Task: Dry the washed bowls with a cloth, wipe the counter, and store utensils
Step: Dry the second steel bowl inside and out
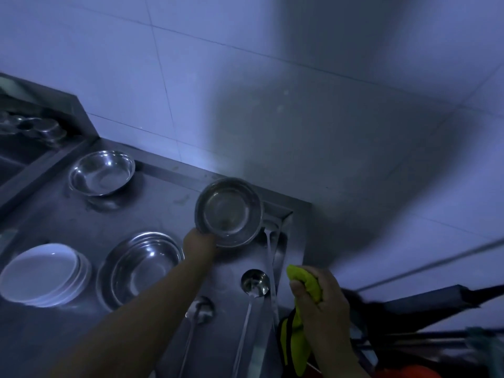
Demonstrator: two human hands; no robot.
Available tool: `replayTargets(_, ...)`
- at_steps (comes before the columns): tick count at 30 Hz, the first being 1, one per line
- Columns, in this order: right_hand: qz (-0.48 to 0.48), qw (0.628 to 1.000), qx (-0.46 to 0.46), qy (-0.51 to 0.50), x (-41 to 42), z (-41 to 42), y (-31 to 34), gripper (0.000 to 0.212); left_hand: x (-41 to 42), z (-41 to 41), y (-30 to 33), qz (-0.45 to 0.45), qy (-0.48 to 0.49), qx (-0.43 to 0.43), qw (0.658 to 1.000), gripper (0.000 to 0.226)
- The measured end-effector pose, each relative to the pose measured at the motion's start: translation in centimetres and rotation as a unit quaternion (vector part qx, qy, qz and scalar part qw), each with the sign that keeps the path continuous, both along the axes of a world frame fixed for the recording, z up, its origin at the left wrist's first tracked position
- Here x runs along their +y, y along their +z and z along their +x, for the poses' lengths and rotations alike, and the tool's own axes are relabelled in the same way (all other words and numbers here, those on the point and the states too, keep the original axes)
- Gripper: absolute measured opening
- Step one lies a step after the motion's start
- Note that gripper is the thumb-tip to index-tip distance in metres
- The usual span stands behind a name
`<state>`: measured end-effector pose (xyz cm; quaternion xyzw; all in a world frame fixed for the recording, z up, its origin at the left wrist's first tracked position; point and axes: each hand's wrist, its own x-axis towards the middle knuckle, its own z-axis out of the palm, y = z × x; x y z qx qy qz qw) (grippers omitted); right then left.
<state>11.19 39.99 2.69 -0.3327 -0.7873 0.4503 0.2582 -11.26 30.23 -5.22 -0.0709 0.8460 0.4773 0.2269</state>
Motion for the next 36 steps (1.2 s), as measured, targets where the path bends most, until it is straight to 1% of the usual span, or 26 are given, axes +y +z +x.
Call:
replayTargets(1, -0.012, 1.0, 0.002, 0.001, 0.0, 0.1, 0.0, 0.022, -0.4, 0.3, 1.3, -0.002, -0.003, 0.039, 0.999, 0.027)
replayTargets(3, -0.035, 0.999, 0.002, 0.011, 0.0, 0.2, 0.0, 0.035, -1.1, 1.0, 3.1, -0.005, 0.0, 0.114, 0.993, 0.004)
replayTargets(5, -0.037, 0.999, 0.0, 0.023, -0.2, 0.3, 0.4, 0.035, -2.0, 1.7, 4.3, -0.005, -0.026, 0.192, 0.981, 0.012)
replayTargets(7, -0.044, 0.999, 0.005, 0.024, -0.4, 0.2, 1.0, 0.028, -3.0, 2.7, 6.1, 0.004, -0.053, 0.259, 0.964, 0.021)
replayTargets(9, -0.075, 0.997, 0.008, 0.024, -0.6, 0.3, 1.9, 0.02, -3.9, 3.7, 7.8, 0.004, -0.08, 0.317, 0.945, 0.034)
replayTargets(13, -0.149, 0.988, 0.023, 0.039, -0.9, 0.2, 3.9, 0.013, -5.7, 5.7, 11.0, -0.018, -0.091, 0.406, 0.909, 0.047)
replayTargets(15, -0.16, 0.985, 0.047, 0.035, -1.2, -0.1, 5.2, 0.011, -6.4, 6.9, 12.8, -0.026, -0.091, 0.442, 0.892, 0.051)
replayTargets(17, -0.159, 0.984, 0.073, 0.034, -1.6, -0.6, 6.9, 0.017, -6.9, 7.9, 14.7, -0.017, -0.088, 0.453, 0.887, 0.055)
replayTargets(20, -0.158, 0.975, 0.148, 0.043, -2.7, -1.6, 10.2, 0.024, -7.5, 9.3, 17.2, 0.029, -0.075, 0.441, 0.894, 0.055)
replayTargets(22, -0.106, 0.974, 0.191, 0.068, -3.6, -2.5, 12.4, 0.033, -7.8, 10.2, 18.9, 0.095, -0.073, 0.409, 0.905, 0.048)
replayTargets(24, -0.019, 0.974, 0.203, 0.096, -4.4, -3.4, 14.3, 0.036, -7.7, 11.2, 20.7, 0.186, -0.054, 0.357, 0.914, 0.042)
replayTargets(26, 0.13, 0.972, 0.168, 0.097, -4.9, -4.4, 15.1, 0.041, -7.4, 12.1, 22.5, 0.295, -0.024, 0.281, 0.913, 0.039)
replayTargets(27, 0.222, 0.96, 0.138, 0.098, -5.1, -4.9, 15.1, 0.042, -7.3, 12.4, 23.3, 0.34, -0.01, 0.243, 0.908, 0.038)
replayTargets(28, 0.303, 0.942, 0.102, 0.101, -5.3, -5.2, 14.9, 0.039, -7.3, 12.5, 23.9, 0.371, 0.001, 0.212, 0.904, 0.037)
replayTargets(29, 0.331, 0.934, 0.075, 0.111, -5.6, -5.2, 14.9, 0.032, -7.2, 12.6, 24.4, 0.387, 0.009, 0.188, 0.903, 0.034)
replayTargets(30, 0.322, 0.937, 0.063, 0.119, -6.1, -5.0, 15.0, 0.026, -7.2, 12.6, 24.7, 0.396, 0.018, 0.169, 0.902, 0.03)
replayTargets(31, 0.313, 0.938, 0.066, 0.131, -6.7, -4.7, 15.2, 0.027, -7.2, 12.7, 24.9, 0.398, 0.025, 0.153, 0.904, 0.025)
replayTargets(33, 0.31, 0.932, 0.105, 0.154, -8.1, -4.0, 15.6, 0.038, -7.2, 12.8, 25.0, 0.395, 0.026, 0.126, 0.91, 0.021)
replayTargets(35, 0.358, 0.903, 0.129, 0.199, -9.0, -3.3, 16.0, 0.043, -7.2, 12.9, 25.1, 0.387, 0.016, 0.106, 0.916, 0.023)
replayTargets(36, 0.377, 0.888, 0.123, 0.233, -9.2, -3.0, 16.0, 0.052, -7.3, 12.9, 25.3, 0.381, 0.009, 0.103, 0.919, 0.024)
